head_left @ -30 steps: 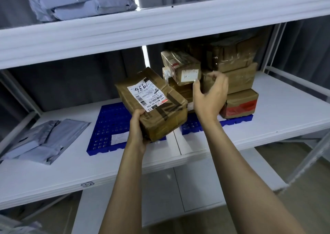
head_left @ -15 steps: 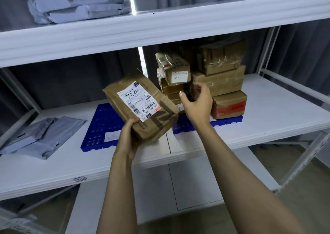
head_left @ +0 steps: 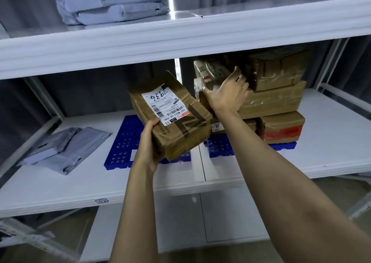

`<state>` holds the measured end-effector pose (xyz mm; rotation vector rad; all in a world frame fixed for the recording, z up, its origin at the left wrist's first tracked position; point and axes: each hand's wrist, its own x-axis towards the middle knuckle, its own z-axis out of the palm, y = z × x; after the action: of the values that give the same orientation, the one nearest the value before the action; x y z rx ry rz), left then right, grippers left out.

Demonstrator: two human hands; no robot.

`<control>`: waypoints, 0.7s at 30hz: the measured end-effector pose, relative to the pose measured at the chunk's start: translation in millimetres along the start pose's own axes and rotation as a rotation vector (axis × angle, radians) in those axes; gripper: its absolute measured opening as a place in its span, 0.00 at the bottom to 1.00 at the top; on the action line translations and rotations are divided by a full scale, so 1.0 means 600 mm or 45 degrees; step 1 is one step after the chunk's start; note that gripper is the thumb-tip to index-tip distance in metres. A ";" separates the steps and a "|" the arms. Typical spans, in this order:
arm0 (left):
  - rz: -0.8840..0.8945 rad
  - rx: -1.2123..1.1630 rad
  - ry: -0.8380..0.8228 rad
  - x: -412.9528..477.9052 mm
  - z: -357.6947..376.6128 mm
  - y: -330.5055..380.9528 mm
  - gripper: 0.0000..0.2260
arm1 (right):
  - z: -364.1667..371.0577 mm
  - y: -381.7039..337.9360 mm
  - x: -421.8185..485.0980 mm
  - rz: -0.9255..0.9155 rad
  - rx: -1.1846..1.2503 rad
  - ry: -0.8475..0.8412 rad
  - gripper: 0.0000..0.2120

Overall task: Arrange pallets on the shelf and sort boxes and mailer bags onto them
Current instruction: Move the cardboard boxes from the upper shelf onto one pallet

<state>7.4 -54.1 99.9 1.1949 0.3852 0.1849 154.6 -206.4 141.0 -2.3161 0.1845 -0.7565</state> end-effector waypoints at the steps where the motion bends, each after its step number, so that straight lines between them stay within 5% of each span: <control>1: -0.010 0.005 -0.007 0.003 -0.001 -0.001 0.16 | 0.002 -0.001 0.001 -0.006 -0.004 0.024 0.49; 14: -0.118 -0.007 0.039 0.021 -0.018 -0.007 0.11 | -0.031 0.014 -0.050 -0.145 0.328 0.192 0.41; 21: -0.213 -0.060 0.001 0.008 -0.010 -0.033 0.20 | -0.084 0.056 -0.107 -0.315 0.601 0.207 0.30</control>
<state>8.4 -54.6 78.4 1.1103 0.4768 0.0494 75.6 -239.5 119.4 -1.8468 -0.1963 -0.9927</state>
